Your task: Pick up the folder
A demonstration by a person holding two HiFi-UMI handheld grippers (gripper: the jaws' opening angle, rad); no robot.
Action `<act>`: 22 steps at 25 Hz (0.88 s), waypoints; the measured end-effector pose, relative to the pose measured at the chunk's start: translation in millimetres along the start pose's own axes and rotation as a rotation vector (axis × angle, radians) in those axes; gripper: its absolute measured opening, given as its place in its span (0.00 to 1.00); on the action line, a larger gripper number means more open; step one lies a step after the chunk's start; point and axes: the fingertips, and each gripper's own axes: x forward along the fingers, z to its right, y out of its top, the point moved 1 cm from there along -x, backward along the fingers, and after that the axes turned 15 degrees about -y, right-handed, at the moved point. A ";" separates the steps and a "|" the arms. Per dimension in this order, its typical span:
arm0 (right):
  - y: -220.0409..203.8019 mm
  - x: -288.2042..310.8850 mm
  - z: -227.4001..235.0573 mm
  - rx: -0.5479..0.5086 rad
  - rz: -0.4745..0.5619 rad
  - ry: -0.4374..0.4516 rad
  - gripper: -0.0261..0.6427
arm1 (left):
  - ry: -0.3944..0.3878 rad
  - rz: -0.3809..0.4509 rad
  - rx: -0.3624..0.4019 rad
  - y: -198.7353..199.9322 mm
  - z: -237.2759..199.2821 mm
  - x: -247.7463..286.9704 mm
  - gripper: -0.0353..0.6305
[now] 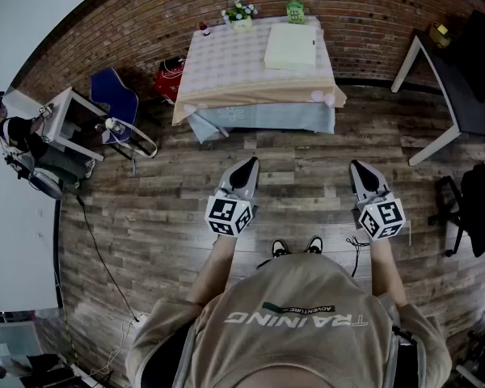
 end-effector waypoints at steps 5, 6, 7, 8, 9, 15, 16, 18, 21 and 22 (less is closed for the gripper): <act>-0.6 7.7 -11.0 0.011 0.000 0.010 0.06 | 0.017 0.000 -0.002 -0.5 -11.1 -9.9 0.06; -0.3 9.1 -12.4 0.010 -0.003 0.011 0.06 | 0.019 0.000 -0.002 -0.2 -14.3 -11.2 0.06; 0.0 10.4 -13.7 0.006 -0.007 0.013 0.06 | 0.020 0.001 -0.002 0.5 -17.6 -12.3 0.06; 0.1 11.7 -14.7 0.003 -0.010 0.013 0.06 | 0.021 0.002 -0.001 1.5 -20.8 -13.5 0.06; 0.1 13.2 -15.7 0.001 -0.011 0.012 0.06 | 0.022 0.002 -0.001 2.2 -23.7 -14.6 0.06; 6.7 25.2 -21.1 0.001 0.006 -0.015 0.06 | 0.006 0.005 -0.022 -0.1 -36.1 -14.8 0.06; 7.1 27.5 -22.2 0.002 0.007 -0.021 0.06 | 0.001 0.002 -0.026 -1.3 -38.7 -13.3 0.06; 4.9 31.5 -24.4 0.010 0.004 -0.036 0.06 | -0.009 -0.002 -0.037 -4.9 -44.7 -10.5 0.06; -4.6 33.6 -29.6 0.014 -0.019 -0.064 0.06 | -0.035 -0.017 -0.057 -13.2 -53.8 -8.6 0.06; -8.1 34.0 -31.4 0.007 -0.031 -0.075 0.06 | -0.049 -0.021 -0.063 -16.0 -56.2 -8.5 0.06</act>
